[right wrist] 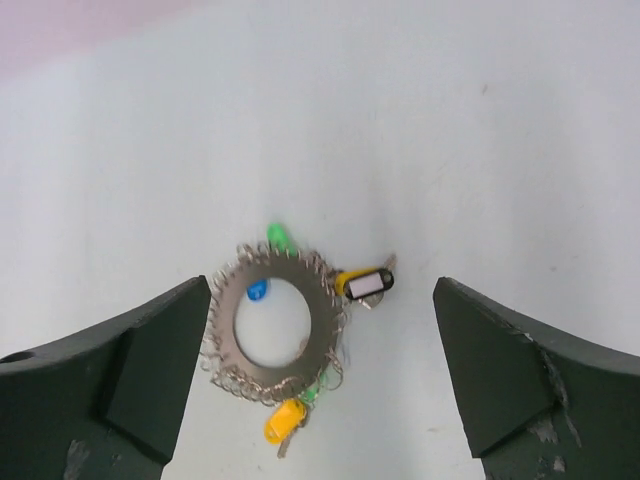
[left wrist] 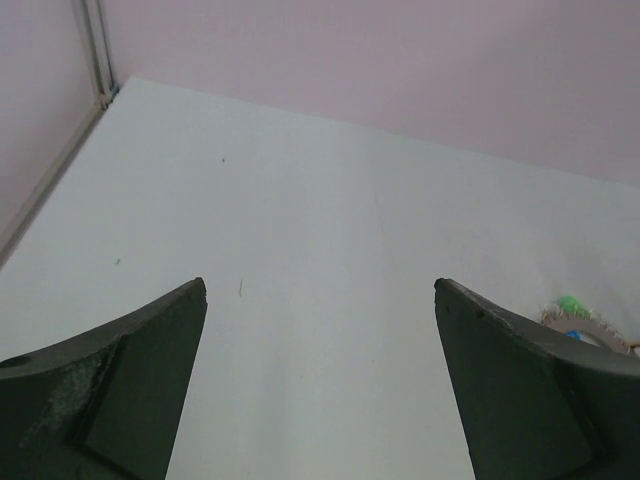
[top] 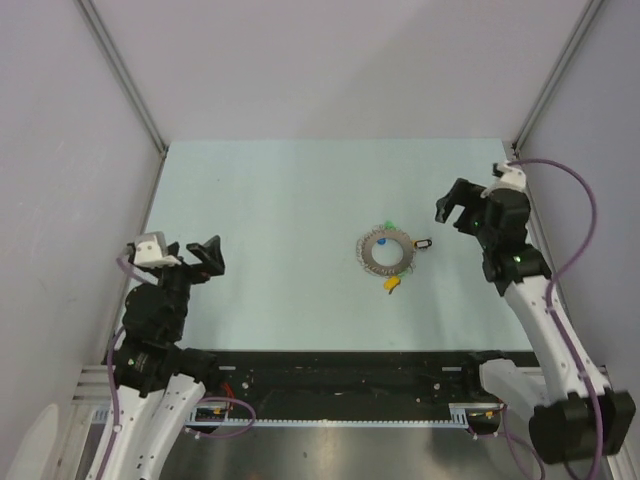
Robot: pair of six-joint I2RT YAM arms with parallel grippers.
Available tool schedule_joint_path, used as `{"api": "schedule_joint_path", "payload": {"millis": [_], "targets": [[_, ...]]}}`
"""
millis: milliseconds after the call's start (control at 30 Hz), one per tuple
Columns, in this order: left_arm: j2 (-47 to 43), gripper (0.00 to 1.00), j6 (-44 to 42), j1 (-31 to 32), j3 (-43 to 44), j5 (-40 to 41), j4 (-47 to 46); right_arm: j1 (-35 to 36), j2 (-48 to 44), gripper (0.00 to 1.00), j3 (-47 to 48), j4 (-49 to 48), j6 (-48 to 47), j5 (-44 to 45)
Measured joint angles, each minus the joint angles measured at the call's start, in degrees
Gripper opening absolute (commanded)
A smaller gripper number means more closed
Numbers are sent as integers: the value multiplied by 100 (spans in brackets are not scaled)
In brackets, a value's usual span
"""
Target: Put the keys on the keyring
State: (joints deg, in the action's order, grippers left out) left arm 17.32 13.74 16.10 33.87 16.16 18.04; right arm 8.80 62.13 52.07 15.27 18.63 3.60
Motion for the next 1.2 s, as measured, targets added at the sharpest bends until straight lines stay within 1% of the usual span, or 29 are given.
{"api": "schedule_joint_path", "payload": {"millis": [33, 200, 300, 333, 367, 567, 667, 767, 1200], "targets": [[-175, 100, 33, -48, 20, 44, -4, -55, -487, 100, -85, 22, 26, 116], [-1139, 100, 118, -146, 31, 142, -136, -68, -2288, 100, -356, 186, 7, 640], [-1486, 100, 127, -160, 26, 173, -260, -72, -3257, 100, -520, 313, -85, 977], [-1718, 100, 129, -166, -7, 229, -367, -72, -4022, 100, -621, 328, -184, 1261], [-1718, 100, 129, -166, -7, 234, -367, -72, -4022, 100, -621, 328, -184, 1261], [-1716, 100, 131, -179, -273, 483, -463, -72, -5200, 100, -1381, 175, -450, 1703], [-1716, 100, 136, -184, -337, 568, -468, -79, -5495, 100, -1626, 133, -444, 1952], [-1716, 100, 144, -184, -343, 621, -474, -81, -5528, 100, -1727, 125, -428, 2098], [-1716, 100, 186, -205, -345, 634, -553, -267, -5528, 100, -1746, 57, -404, 2138]]}}
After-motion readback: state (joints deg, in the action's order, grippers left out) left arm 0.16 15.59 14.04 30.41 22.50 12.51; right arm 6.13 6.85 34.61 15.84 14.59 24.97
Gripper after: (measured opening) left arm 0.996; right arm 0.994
